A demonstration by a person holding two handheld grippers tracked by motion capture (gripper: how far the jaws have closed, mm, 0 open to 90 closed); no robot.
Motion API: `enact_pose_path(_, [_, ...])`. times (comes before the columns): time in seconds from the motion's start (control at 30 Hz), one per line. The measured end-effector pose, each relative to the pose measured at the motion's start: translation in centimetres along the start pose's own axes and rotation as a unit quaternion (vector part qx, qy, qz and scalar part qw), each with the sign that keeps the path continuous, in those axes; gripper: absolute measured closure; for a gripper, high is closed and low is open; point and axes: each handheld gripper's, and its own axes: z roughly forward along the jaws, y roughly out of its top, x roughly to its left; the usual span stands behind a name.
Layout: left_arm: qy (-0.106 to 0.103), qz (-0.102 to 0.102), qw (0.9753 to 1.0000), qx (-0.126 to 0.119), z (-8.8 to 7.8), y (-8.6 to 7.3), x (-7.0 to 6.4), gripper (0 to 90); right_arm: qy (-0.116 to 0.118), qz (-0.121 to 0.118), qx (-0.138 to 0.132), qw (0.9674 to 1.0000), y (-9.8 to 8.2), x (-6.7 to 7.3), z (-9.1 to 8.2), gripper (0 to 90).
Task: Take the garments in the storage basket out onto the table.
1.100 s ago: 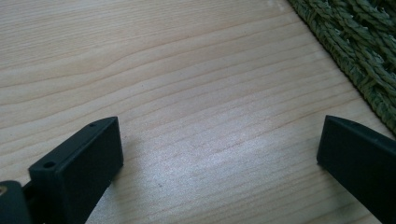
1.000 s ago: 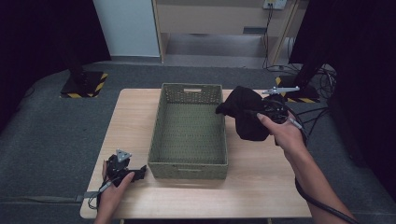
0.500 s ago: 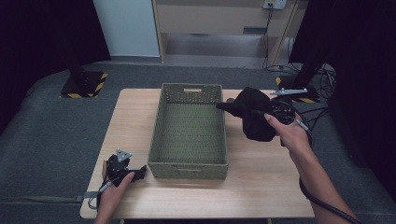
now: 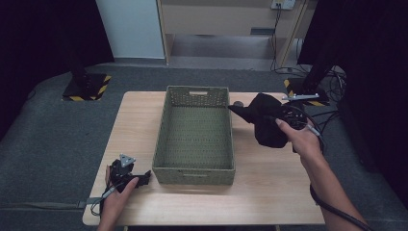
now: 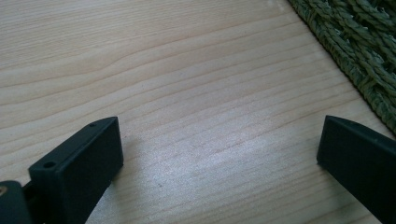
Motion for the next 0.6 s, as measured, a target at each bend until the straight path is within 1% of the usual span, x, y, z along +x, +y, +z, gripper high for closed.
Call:
enact_pose_path(0.2, [0.000, 0.000, 1.0000, 0.000, 0.0, 0.0, 0.0, 0.0, -0.004, 0.005, 0.006, 1.0000, -0.3, -0.5, 0.3, 58.2])
enact_pose_path(0.27, [0.000, 0.000, 1.0000, 0.000, 0.0, 0.0, 0.0, 0.0, -0.007, 0.003, 0.010, 0.9999, -0.4, -0.6, 0.5, 58.2])
enact_pose_path(0.4, [0.000, 0.000, 1.0000, 0.000, 0.0, 0.0, 0.0, 0.0, -0.008, 0.007, 0.011, 0.9999, -0.6, -0.8, 0.8, 58.2])
enact_pose_path(0.6, [0.000, 0.000, 1.0000, 0.000, 0.0, 0.0, 0.0, 0.0, -0.008, 0.007, 0.013, 0.9999, -0.7, -0.7, 1.2, 58.3])
